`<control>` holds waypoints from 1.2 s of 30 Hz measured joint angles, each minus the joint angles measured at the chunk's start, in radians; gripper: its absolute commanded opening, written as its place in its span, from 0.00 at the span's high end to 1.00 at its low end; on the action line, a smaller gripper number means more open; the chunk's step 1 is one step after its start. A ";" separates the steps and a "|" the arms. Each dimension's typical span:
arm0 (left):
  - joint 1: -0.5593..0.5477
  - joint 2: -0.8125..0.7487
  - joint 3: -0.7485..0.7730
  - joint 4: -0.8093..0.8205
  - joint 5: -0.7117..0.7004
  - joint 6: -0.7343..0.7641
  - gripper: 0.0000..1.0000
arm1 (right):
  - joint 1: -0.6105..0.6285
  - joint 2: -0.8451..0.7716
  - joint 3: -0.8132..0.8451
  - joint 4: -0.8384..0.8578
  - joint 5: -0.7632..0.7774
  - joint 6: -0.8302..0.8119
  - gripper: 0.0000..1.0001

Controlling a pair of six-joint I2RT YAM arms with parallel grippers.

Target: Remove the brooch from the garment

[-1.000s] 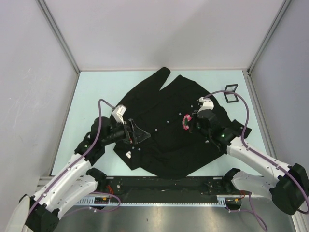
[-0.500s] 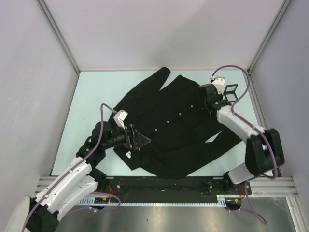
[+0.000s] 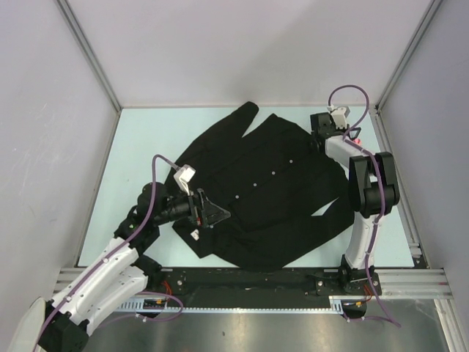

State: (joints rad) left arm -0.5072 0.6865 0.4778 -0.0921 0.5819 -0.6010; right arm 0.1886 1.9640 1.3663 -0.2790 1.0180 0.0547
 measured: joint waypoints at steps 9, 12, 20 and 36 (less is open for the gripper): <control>-0.003 -0.008 0.000 -0.011 -0.003 0.010 0.00 | -0.047 0.134 0.096 0.091 0.021 -0.127 1.00; -0.003 -0.006 0.000 -0.018 -0.003 0.011 0.00 | -0.053 0.154 0.100 0.116 0.020 -0.161 1.00; -0.003 0.003 0.000 -0.024 -0.003 0.018 0.00 | -0.067 0.203 0.142 0.137 0.012 -0.191 0.98; -0.003 0.003 0.000 -0.026 -0.003 0.025 0.00 | -0.081 0.278 0.203 0.140 0.003 -0.207 0.92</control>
State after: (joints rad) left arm -0.5106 0.6895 0.4778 -0.1184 0.5789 -0.5758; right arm 0.1074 2.2417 1.5692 -0.1394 1.0214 -0.1520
